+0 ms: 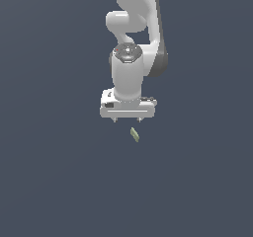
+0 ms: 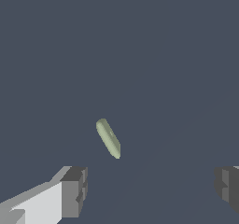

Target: Pick up the object and move it to a goal position.

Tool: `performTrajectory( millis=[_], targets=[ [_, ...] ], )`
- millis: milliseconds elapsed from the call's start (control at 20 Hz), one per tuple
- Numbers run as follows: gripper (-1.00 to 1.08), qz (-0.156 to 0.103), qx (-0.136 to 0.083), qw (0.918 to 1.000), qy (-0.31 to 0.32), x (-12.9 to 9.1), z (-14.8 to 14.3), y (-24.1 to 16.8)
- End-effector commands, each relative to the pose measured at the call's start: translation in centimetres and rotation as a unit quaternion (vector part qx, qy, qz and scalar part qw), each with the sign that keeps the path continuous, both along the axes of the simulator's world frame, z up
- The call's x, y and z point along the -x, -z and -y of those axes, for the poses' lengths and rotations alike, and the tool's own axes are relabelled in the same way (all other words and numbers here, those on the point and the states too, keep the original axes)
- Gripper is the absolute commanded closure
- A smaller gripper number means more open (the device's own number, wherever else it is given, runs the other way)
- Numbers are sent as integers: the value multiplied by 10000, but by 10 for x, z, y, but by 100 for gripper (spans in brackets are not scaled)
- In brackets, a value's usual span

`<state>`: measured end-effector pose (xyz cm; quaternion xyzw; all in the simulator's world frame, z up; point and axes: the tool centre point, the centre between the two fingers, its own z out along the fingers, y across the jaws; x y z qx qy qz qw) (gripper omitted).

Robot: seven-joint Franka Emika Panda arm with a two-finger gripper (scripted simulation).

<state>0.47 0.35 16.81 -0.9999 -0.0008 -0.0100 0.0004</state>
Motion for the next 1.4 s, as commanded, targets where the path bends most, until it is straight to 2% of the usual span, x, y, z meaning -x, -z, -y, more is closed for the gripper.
performTrajectory(
  millis=[0,900,1350],
  targets=[
    [-92,0,0,10000,0,0,0,0],
    [-92,89,24,9994,-321,-9,-4,-5],
    [-92,35,53,9954,-956,-7,-13,17]
  ],
)
